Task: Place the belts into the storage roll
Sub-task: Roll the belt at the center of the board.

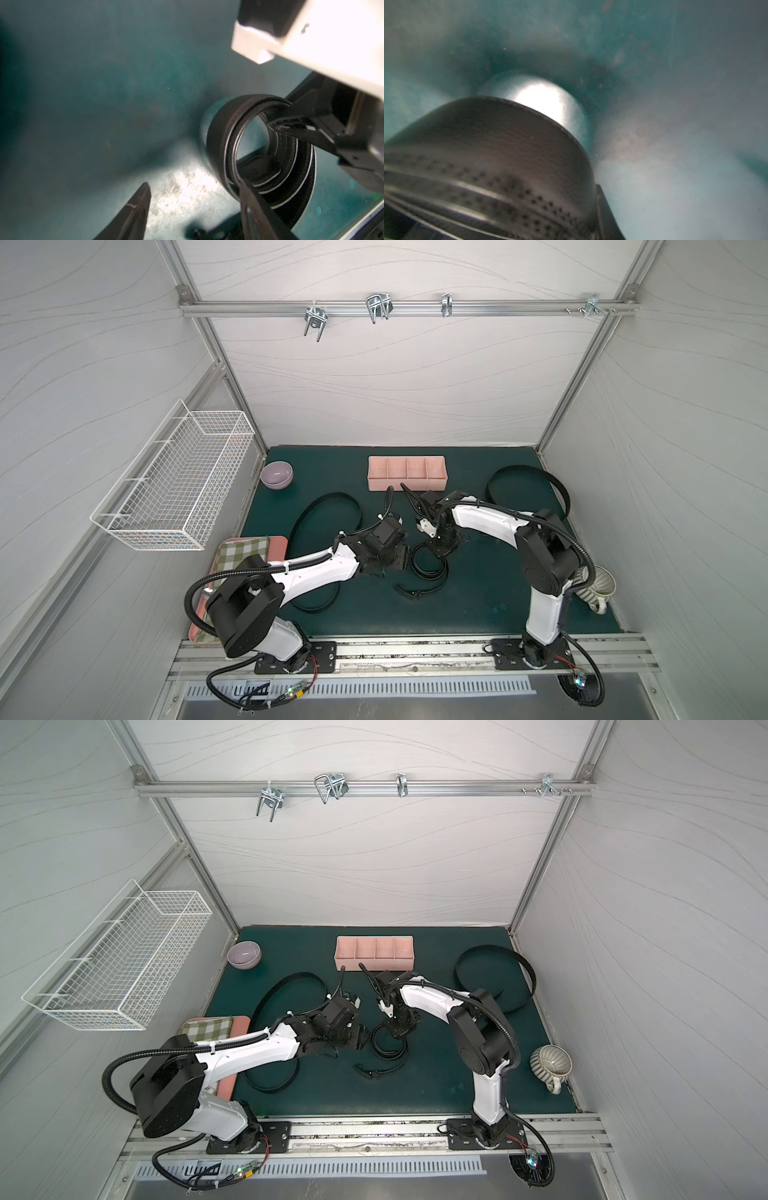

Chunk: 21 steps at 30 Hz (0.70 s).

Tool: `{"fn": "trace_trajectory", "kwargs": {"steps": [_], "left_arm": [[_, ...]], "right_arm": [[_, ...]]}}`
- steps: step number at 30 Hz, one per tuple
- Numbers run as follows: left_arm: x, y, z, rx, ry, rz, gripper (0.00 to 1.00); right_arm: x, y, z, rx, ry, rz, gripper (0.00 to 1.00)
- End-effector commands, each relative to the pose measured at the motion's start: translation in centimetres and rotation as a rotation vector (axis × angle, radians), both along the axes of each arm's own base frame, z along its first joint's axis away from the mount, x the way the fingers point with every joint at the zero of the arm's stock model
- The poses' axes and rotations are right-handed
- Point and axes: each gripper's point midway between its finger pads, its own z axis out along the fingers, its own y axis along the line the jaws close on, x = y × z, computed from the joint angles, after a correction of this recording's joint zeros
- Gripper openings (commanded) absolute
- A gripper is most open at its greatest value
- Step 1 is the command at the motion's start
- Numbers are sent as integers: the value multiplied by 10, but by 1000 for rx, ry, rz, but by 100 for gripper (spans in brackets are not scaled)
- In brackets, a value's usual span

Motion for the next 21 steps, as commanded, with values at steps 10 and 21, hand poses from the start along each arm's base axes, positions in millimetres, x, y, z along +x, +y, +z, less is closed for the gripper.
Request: {"fn": "trace_trajectory", "kwargs": {"steps": [10,21], "left_arm": [[16,-44,-6,-83,-40,-131,47],[18,-51,-28,-69,-28,-167,29]], "right_arm": [[-19,17,-9,49,67,92,0],[-30,21,-10,92,119,88,0]]}}
